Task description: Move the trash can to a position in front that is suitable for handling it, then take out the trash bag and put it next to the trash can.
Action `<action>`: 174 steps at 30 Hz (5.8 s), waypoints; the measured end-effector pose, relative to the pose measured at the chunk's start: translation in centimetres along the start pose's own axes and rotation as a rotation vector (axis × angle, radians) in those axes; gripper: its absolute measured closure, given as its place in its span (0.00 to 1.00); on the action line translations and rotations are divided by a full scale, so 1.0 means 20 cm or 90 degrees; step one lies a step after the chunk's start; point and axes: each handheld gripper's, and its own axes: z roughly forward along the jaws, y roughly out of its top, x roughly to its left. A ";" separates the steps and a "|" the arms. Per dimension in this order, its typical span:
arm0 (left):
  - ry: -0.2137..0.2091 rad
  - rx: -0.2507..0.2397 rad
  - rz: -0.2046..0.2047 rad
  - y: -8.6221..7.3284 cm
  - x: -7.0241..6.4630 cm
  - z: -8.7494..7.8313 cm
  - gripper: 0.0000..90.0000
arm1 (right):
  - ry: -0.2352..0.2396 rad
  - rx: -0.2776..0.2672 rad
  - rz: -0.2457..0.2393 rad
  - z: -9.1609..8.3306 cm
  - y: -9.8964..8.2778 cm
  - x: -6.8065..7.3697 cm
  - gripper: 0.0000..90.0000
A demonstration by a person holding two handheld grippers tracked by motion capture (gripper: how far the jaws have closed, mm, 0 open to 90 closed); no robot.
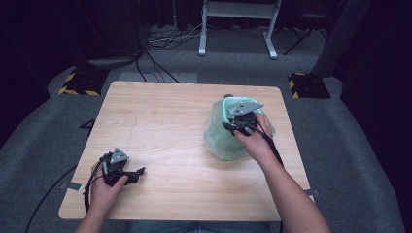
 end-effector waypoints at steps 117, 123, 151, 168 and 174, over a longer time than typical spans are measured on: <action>-0.084 -0.050 0.110 0.22 -0.53 -0.04 0.19 | 0.032 -0.019 0.057 -0.08 -0.62 0.30 0.19; -0.111 -0.039 0.129 0.25 -0.59 0.04 0.21 | 0.051 -0.021 0.058 0.02 -0.61 0.32 0.19; -0.177 -0.086 0.112 0.32 -0.54 -0.20 0.96 | 0.131 -0.135 0.009 -0.28 -0.43 0.41 1.00; -0.138 -0.153 0.113 0.54 -0.46 -0.37 0.99 | 0.073 -0.207 -0.041 -0.44 -0.20 0.36 1.00; -0.111 -0.158 0.108 0.60 -0.43 -0.32 0.99 | 0.061 -0.213 -0.042 -0.43 -0.12 0.31 1.00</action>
